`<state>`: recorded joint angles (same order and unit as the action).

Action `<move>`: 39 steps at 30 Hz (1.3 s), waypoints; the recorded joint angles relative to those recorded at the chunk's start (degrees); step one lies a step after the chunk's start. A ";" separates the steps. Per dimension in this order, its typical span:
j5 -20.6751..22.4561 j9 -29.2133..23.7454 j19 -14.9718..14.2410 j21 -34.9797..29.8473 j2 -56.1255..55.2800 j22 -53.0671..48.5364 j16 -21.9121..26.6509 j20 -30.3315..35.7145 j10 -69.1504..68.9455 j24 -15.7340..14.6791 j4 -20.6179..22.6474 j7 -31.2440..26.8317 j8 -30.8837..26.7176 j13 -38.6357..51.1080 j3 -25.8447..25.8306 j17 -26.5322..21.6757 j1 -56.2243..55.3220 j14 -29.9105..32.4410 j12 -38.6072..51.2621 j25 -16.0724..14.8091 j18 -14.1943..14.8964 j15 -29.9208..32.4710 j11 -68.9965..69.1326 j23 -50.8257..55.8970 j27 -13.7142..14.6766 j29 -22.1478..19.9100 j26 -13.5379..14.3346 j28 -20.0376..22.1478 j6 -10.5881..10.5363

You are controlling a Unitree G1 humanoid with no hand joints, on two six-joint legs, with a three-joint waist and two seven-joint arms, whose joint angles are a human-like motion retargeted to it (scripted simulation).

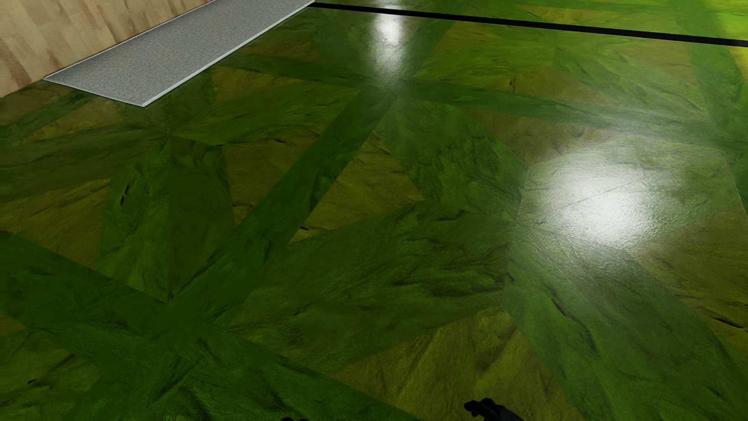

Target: Approach the bed

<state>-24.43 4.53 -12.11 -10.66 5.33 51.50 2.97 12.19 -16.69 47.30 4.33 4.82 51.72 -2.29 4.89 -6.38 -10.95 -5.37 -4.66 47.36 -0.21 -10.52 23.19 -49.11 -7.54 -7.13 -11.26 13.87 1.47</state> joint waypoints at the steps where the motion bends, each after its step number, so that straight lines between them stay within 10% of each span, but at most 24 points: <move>1: -1.73 -0.18 -0.08 0.24 -0.69 -0.33 -0.11 0.00 -0.77 0.02 0.86 -0.36 -0.51 -0.18 -0.15 -0.18 -0.42 -0.24 0.11 0.09 -0.18 -0.44 2.76 0.03 0.03 -0.18 0.24 -0.06 0.35; 3: -4.95 -0.69 0.55 0.54 -3.14 -1.01 -0.26 -0.02 -2.25 -0.09 2.71 -1.29 -4.32 -0.37 -0.63 -0.64 -1.19 -0.64 0.60 -0.43 -0.45 -0.75 8.59 0.19 0.16 -1.12 0.61 -0.16 1.24; 6: -2.65 -1.71 2.37 1.20 -10.35 -1.10 0.34 -0.41 -4.42 -0.38 5.24 -4.57 -26.26 -1.46 -2.34 -0.61 -2.02 -0.80 1.13 -1.27 -0.33 -0.47 15.88 0.95 0.66 -4.20 1.63 -0.08 2.54; 10: 19.63 -2.43 -2.09 3.24 -14.32 -0.48 1.27 0.01 -7.92 -0.08 6.57 -11.73 -66.85 -3.48 -3.70 -0.22 -5.64 -0.27 3.32 -2.88 1.25 -2.83 22.47 2.76 1.73 -8.27 2.38 -0.82 2.80; 13: 29.06 -2.99 -2.26 4.67 -11.65 -0.63 2.27 1.39 -10.68 0.27 7.23 -19.80 -78.24 -4.80 -3.59 0.24 -9.99 1.20 5.61 -3.68 3.46 -4.60 20.63 3.70 2.46 -10.43 2.94 -1.30 1.59; 19: 28.65 -5.90 13.19 0.66 -10.96 -6.06 3.86 0.98 -10.57 -1.83 10.98 -36.79 -59.78 -2.75 -2.68 -0.73 -16.71 7.47 5.81 -1.26 9.88 -12.58 6.90 1.09 2.79 -8.17 2.70 1.51 -1.41; 21: 29.09 -7.28 13.16 -1.60 -12.29 -8.51 3.80 0.66 -7.10 -2.10 8.56 -35.10 -56.34 -0.23 -2.16 -1.96 -18.02 10.15 2.64 0.05 8.30 -11.20 5.21 -0.55 2.23 -5.54 0.84 5.63 -3.47; 25: 28.65 -8.74 12.76 0.19 -14.01 -8.64 4.61 2.83 -9.03 -2.61 -4.21 -9.82 -47.95 0.87 -1.89 -2.87 -21.79 11.05 -2.47 -0.03 7.09 -8.95 3.61 -0.25 2.39 -6.72 -1.56 6.88 -6.79; 29: 25.52 -9.01 11.78 0.89 -13.71 -5.47 6.96 6.01 -20.40 -3.46 -4.10 -13.51 -36.96 -2.48 -2.02 -2.48 -23.23 5.20 -3.33 -0.64 13.67 -8.37 3.08 3.29 5.05 -7.99 -2.21 0.45 -8.34; 39: 16.50 -7.38 4.55 -5.40 -5.28 -7.94 6.58 5.94 -16.96 -4.96 -26.09 -4.00 -13.62 -0.97 -2.09 1.83 -21.18 3.13 -8.75 -3.12 4.78 -5.98 -2.22 9.69 5.30 -4.89 -3.72 -3.38 -7.98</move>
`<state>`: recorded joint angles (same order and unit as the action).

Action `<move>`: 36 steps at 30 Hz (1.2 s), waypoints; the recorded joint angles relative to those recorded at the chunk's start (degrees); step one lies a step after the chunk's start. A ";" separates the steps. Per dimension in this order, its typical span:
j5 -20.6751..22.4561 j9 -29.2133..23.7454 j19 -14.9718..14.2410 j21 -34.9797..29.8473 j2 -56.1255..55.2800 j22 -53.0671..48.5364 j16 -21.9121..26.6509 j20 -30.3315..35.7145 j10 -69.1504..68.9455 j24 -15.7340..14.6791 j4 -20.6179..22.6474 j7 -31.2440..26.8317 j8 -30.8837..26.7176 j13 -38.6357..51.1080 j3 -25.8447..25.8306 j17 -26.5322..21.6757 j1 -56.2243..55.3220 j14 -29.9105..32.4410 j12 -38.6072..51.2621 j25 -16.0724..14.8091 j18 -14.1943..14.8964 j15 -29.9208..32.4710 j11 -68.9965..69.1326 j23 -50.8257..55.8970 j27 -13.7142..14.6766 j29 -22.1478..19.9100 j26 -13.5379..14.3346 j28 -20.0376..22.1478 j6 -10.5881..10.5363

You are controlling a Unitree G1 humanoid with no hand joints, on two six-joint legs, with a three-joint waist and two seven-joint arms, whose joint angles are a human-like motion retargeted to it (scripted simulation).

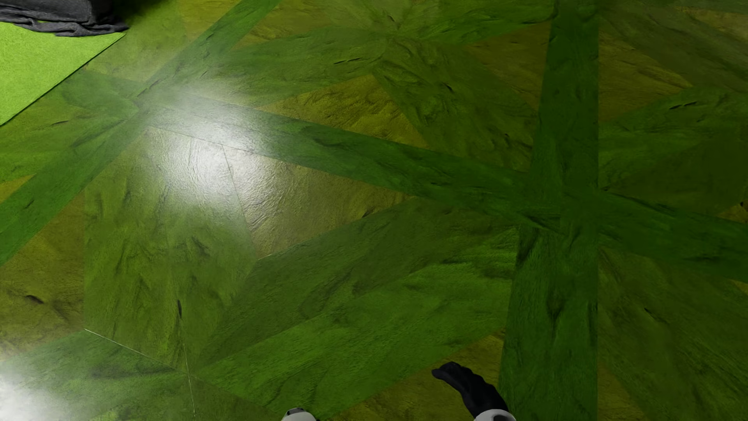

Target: Approach the bed

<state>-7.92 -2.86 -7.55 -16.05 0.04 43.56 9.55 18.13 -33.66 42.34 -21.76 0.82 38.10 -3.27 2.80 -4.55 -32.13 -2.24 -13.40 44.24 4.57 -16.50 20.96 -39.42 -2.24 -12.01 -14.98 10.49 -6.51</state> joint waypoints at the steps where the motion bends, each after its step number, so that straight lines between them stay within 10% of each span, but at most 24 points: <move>1: -0.47 0.37 -1.13 -0.61 1.32 -0.01 -0.24 -0.79 2.58 0.14 -2.07 2.16 2.18 0.38 0.13 -0.01 0.10 -1.00 -0.05 -0.58 -1.47 0.55 -1.20 1.08 0.03 0.08 -0.33 0.27 0.15; 3: -2.01 1.16 -3.88 -0.73 4.08 0.68 -0.79 -1.62 3.47 0.57 -4.01 8.17 6.96 0.49 0.53 -0.57 -0.36 -1.33 0.70 -1.99 -0.67 1.40 -3.00 2.93 -0.18 0.10 -0.56 0.02 0.38; 8: -15.59 1.24 -6.94 2.93 10.33 1.93 -4.22 -3.30 1.43 0.77 11.86 7.71 13.85 -3.02 2.32 -4.74 1.59 -3.30 2.43 -4.07 -0.83 9.37 1.50 3.55 -2.88 1.99 1.05 -0.24 4.36; 9: -20.03 1.11 -5.68 3.06 10.58 1.84 -5.15 -4.36 2.20 0.39 15.26 8.51 13.29 -3.68 2.54 -5.93 3.07 -4.13 2.30 -3.00 -1.89 13.37 4.59 3.11 -3.52 2.82 1.52 0.55 5.64; 11: -28.99 0.43 5.92 3.05 8.06 2.65 -6.60 -5.85 3.65 0.03 21.49 9.53 9.97 -4.87 2.51 -7.96 5.99 -5.76 2.72 -0.97 -4.04 19.84 14.36 2.09 -4.95 4.58 2.15 1.98 8.18; 12: -29.86 -0.31 6.38 3.29 2.37 3.51 -6.68 -5.16 4.13 0.89 24.78 8.85 -1.38 -5.67 1.41 -8.70 7.58 -6.49 3.60 -0.52 -4.77 18.97 22.07 2.09 -5.45 5.15 2.66 2.63 9.30; 15: -23.39 -2.09 0.73 6.58 -13.65 7.05 -5.02 0.48 5.66 6.15 31.81 5.39 -27.01 -10.28 -0.89 -8.38 12.27 -8.34 8.95 -1.35 -5.83 15.73 40.78 4.93 -6.02 3.65 6.50 5.22 11.53; 18: -20.66 -2.93 4.49 9.15 -24.16 5.05 -4.65 1.24 7.08 6.16 36.41 1.60 -31.18 -15.53 -2.62 -6.85 17.01 -10.34 14.16 -1.93 -6.11 10.24 46.52 8.49 -5.59 3.12 10.03 7.80 13.25; 23: -6.90 -2.45 1.53 9.12 -36.59 -9.27 -5.30 -1.31 11.82 2.58 37.33 -2.63 -31.18 -21.48 -4.71 -3.89 26.25 -11.36 16.80 -2.34 -6.56 9.15 24.74 10.05 -5.07 4.40 15.12 11.90 13.29; 28: 3.50 0.29 -3.92 10.14 -35.18 -8.90 -6.13 3.46 18.46 1.32 35.48 -7.33 -34.24 -22.72 -7.67 -2.54 37.49 -10.84 20.08 0.25 -6.77 13.22 -10.57 6.49 -6.29 7.95 15.48 6.56 11.06; 30: 5.38 1.19 3.11 13.80 -35.32 -0.96 -5.40 7.21 18.03 3.84 34.53 -8.78 -34.62 -22.02 -8.43 -0.41 41.86 -9.71 21.56 0.25 -6.52 20.34 -3.78 4.15 -8.06 6.85 13.68 2.56 9.76; 32: 7.47 1.83 5.49 17.54 -34.27 8.33 -5.82 7.10 14.54 4.89 32.90 -8.64 -33.44 -19.55 -8.96 1.39 44.16 -4.70 20.21 0.23 -4.39 20.51 2.43 1.19 -10.02 5.13 8.39 -0.37 7.47; 34: 9.90 1.77 6.16 21.16 -31.73 14.43 -5.92 6.98 3.90 4.67 31.13 -10.17 -31.81 -15.78 -9.25 3.37 40.78 4.57 17.75 -0.62 4.36 17.01 4.08 0.48 -10.92 3.74 3.96 -4.09 4.58; 36: 11.17 1.18 5.01 22.03 -28.90 14.24 -1.87 13.71 -15.83 8.81 28.75 -6.41 -28.94 -12.61 -9.70 4.74 31.16 13.81 16.10 -1.77 9.61 13.19 4.57 1.36 -9.00 2.45 7.26 -11.22 2.00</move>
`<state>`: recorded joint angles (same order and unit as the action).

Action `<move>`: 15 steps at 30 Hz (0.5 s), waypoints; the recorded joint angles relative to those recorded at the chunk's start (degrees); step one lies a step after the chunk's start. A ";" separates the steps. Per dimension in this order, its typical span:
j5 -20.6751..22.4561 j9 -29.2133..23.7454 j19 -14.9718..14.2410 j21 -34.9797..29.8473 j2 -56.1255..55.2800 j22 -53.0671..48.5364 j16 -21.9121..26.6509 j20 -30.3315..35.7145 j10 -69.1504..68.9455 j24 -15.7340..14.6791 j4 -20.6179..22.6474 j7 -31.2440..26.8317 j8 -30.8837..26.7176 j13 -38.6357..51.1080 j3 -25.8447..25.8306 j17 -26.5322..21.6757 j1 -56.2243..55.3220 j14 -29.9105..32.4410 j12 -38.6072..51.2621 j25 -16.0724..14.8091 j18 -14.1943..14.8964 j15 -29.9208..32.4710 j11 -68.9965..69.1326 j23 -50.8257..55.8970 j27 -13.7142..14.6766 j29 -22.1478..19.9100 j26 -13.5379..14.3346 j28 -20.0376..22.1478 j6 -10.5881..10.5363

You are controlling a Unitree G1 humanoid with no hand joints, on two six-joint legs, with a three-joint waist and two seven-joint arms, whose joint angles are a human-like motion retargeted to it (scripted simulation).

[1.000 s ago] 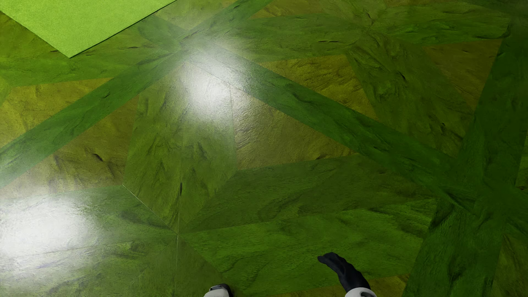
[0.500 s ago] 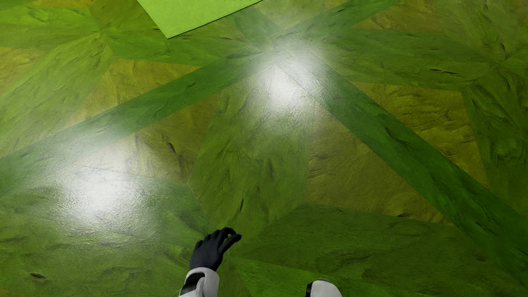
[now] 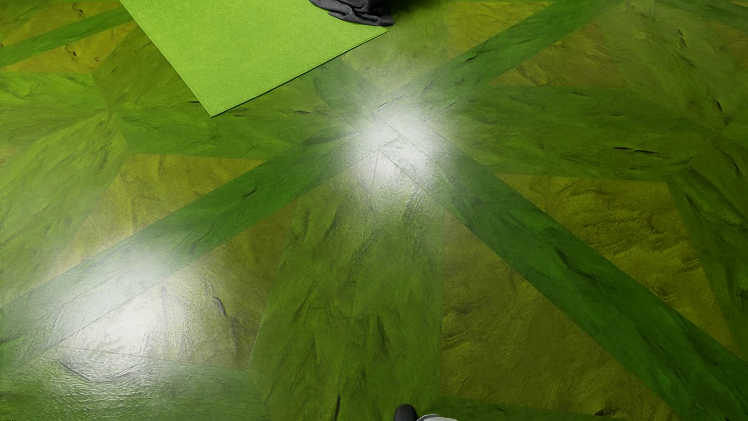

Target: Approach the bed

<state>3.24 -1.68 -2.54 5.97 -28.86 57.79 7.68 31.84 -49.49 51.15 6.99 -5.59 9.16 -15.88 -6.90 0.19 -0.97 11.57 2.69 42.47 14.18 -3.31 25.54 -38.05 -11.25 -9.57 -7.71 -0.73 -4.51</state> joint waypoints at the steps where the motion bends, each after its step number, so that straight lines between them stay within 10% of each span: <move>1: 0.70 -0.39 -0.98 -0.71 1.61 -2.69 3.20 3.17 -9.74 1.75 -2.27 2.05 1.76 0.43 -0.06 0.24 -5.54 0.19 -1.21 0.08 0.01 -2.00 0.42 -0.58 2.87 -1.28 2.81 -1.42 -1.21; 3: 3.27 -1.18 -2.54 -2.89 6.78 -9.77 7.93 3.00 -22.75 -1.34 -5.87 -1.03 4.24 3.07 0.96 0.00 -15.49 -6.03 -5.50 1.19 0.40 -5.56 -0.51 -1.05 6.03 -2.54 4.58 0.54 -3.67; 7: 9.20 -2.19 -2.40 -5.41 17.11 -18.59 8.16 -7.91 -17.39 -13.64 -13.98 -1.76 4.18 10.33 4.87 -1.01 -29.91 -20.36 -15.92 4.38 -12.02 -10.72 -1.84 -4.54 6.48 -2.29 -1.24 9.65 -6.66; 15: 12.72 -0.08 -0.10 -14.03 34.69 -13.95 3.38 -10.74 40.50 -10.73 -7.84 1.77 -1.92 17.12 11.15 -5.57 -32.00 -11.04 -18.40 5.72 -8.50 -13.68 -9.46 -4.19 8.35 -0.35 -3.09 7.73 -3.55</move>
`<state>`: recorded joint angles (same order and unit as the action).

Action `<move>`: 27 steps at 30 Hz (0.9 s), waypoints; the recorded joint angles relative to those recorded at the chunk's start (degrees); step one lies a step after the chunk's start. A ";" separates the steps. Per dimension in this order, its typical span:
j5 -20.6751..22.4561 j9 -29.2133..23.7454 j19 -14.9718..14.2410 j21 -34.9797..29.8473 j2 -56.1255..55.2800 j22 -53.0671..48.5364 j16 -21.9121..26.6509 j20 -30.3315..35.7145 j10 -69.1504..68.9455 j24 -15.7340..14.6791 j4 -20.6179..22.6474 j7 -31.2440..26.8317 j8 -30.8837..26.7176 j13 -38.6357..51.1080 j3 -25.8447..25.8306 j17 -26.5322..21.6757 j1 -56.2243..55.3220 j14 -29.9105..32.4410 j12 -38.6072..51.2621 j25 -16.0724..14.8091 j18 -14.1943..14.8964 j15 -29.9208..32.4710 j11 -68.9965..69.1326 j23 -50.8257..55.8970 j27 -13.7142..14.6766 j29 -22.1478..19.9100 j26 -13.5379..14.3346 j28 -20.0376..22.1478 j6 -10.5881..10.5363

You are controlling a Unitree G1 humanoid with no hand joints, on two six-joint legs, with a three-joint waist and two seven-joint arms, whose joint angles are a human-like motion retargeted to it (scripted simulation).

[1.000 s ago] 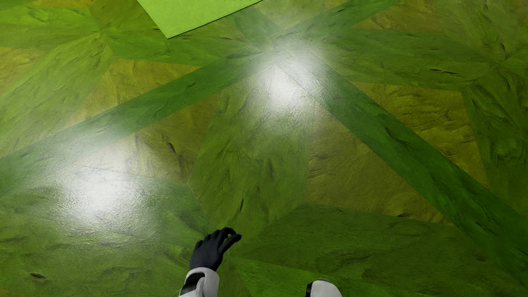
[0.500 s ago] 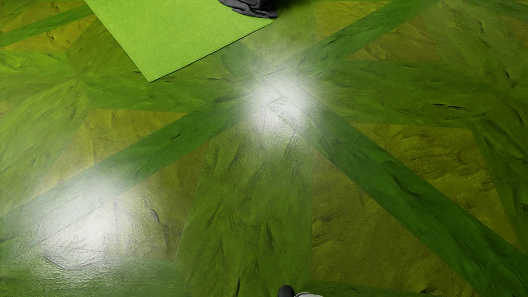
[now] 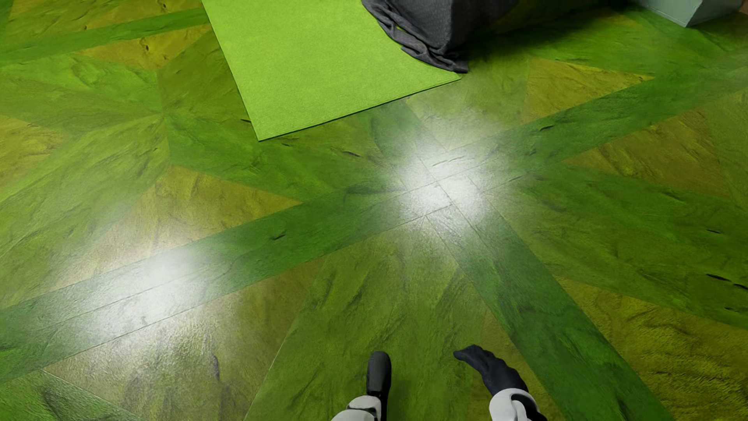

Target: Approach the bed

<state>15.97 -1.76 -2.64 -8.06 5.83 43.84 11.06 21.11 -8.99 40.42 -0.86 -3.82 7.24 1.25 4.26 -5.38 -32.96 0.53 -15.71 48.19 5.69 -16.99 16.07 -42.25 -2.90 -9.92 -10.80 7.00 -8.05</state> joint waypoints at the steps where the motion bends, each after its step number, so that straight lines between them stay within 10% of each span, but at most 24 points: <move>1: -0.02 0.32 -0.40 -0.74 1.90 0.79 -0.88 -0.85 -1.77 0.30 2.04 -3.11 -1.67 0.14 0.62 -0.25 0.16 1.95 -0.29 -0.21 -1.89 -0.08 -0.28 -0.11 -0.30 0.19 -0.05 0.07 0.83; 4: -2.16 1.05 -2.18 -2.21 6.45 4.93 -3.83 -3.49 -9.98 1.54 5.88 -4.87 -5.18 -1.28 1.67 -0.58 0.78 10.06 -0.27 -1.12 -8.33 4.02 1.61 -1.80 -2.18 0.63 -1.07 0.14 4.45; 7: -5.50 0.63 -11.45 -6.66 2.24 9.76 -6.14 -5.87 -16.17 3.45 7.73 -0.50 -8.67 -4.00 2.45 -1.86 3.43 2.56 3.32 -0.20 -10.28 19.10 16.72 -4.35 -4.01 4.17 -2.10 -1.04 8.92; 10: -14.40 -0.55 -11.56 -17.16 -10.45 12.20 -8.47 -6.87 -20.65 5.60 8.49 5.19 -2.52 -5.47 3.42 -9.45 7.72 -5.41 8.94 2.79 -10.92 34.27 44.13 -0.82 1.04 11.65 -0.42 0.42 12.04; 14: -23.92 -2.04 -8.79 -9.26 -28.19 13.68 -9.45 -5.85 -22.91 9.54 12.77 7.82 -7.63 -12.55 0.44 -9.63 16.59 -13.37 18.86 -6.25 -11.07 14.71 58.83 6.60 -3.94 2.67 0.98 2.46 15.53; 19: -25.10 -1.18 -2.43 -2.74 -38.74 5.50 -7.87 -5.76 -16.94 8.49 14.44 4.63 -4.85 -15.15 -4.04 -6.62 28.65 -15.87 27.61 -9.58 -10.72 9.69 24.80 3.28 -8.27 -0.79 6.12 5.34 14.66; 23: -22.25 0.75 -10.76 -2.24 -38.23 -1.63 -5.51 -0.91 -9.76 5.88 14.59 1.50 -3.51 -14.44 -5.78 -5.05 38.15 -14.97 29.21 -5.74 -10.37 12.60 -5.80 -2.46 -9.11 3.63 9.19 5.53 12.34; 27: -18.66 2.15 0.52 0.99 -39.01 -1.71 -5.09 2.04 -11.06 4.89 12.00 1.83 -4.62 -14.68 -7.12 -1.14 44.63 -8.73 23.66 -4.10 -10.57 22.97 6.95 -4.23 -8.76 3.66 7.84 9.19 8.70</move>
<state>-2.70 0.39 -2.12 -7.07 -33.18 42.13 5.97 23.15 -20.05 45.31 11.14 -1.99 2.63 -13.44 -2.86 -6.52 11.67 -8.20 7.95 44.08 -4.89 5.98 23.03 -46.48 -11.65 -6.26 -2.96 16.19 0.65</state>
